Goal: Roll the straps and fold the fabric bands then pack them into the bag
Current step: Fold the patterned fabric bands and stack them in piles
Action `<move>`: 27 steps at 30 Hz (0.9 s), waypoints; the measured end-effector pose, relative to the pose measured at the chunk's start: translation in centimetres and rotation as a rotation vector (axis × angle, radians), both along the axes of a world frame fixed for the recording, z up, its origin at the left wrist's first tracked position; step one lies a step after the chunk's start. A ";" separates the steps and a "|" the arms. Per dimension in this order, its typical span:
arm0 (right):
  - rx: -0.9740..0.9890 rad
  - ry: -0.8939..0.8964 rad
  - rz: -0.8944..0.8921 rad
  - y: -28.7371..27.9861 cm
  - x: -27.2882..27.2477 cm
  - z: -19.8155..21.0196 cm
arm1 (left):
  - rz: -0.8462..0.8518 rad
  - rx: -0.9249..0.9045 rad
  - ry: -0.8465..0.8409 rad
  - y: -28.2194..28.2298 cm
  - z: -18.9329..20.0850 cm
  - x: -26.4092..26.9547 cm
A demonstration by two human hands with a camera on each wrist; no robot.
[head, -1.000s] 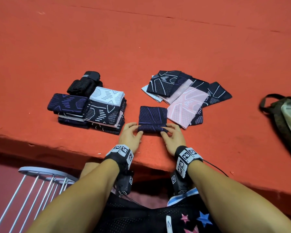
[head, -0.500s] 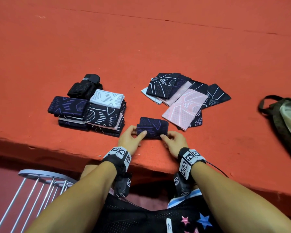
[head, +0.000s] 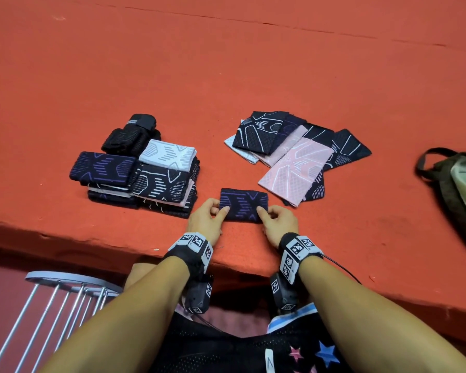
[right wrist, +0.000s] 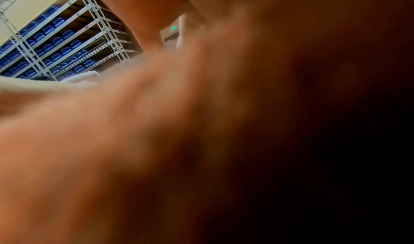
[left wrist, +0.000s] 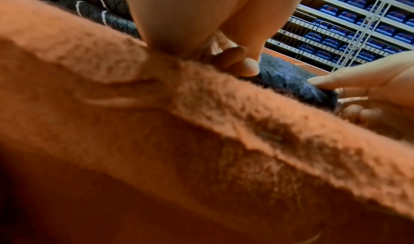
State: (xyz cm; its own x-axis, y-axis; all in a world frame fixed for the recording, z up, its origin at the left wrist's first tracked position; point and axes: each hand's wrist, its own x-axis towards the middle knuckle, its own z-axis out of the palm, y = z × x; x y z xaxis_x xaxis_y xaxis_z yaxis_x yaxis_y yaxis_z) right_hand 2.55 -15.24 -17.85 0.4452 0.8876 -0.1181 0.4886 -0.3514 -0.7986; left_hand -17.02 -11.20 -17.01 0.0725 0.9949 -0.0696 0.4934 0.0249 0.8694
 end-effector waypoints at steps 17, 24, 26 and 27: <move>-0.161 0.055 -0.095 2.3 0.3 0.4 | 0.138 -0.160 0.178 1.5 0.9 1.4; -0.158 0.016 -0.018 2.1 0.3 2.5 | 0.063 -0.129 0.133 1.1 2.3 1.6; -0.103 0.047 -0.007 2.1 0.2 3.1 | 0.014 -0.125 -0.012 0.6 3.4 1.5; -0.072 0.072 0.000 2.2 -0.1 3.4 | 0.002 -0.107 -0.060 0.5 4.0 1.3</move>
State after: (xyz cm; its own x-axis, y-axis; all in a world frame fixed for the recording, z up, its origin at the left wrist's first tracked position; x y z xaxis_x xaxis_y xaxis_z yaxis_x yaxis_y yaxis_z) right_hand 2.48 -12.99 -14.45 0.4332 0.8757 -0.2132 0.4306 -0.4089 -0.8046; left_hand -15.73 -10.66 -13.06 0.0778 0.9822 -0.1711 0.4406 0.1201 0.8896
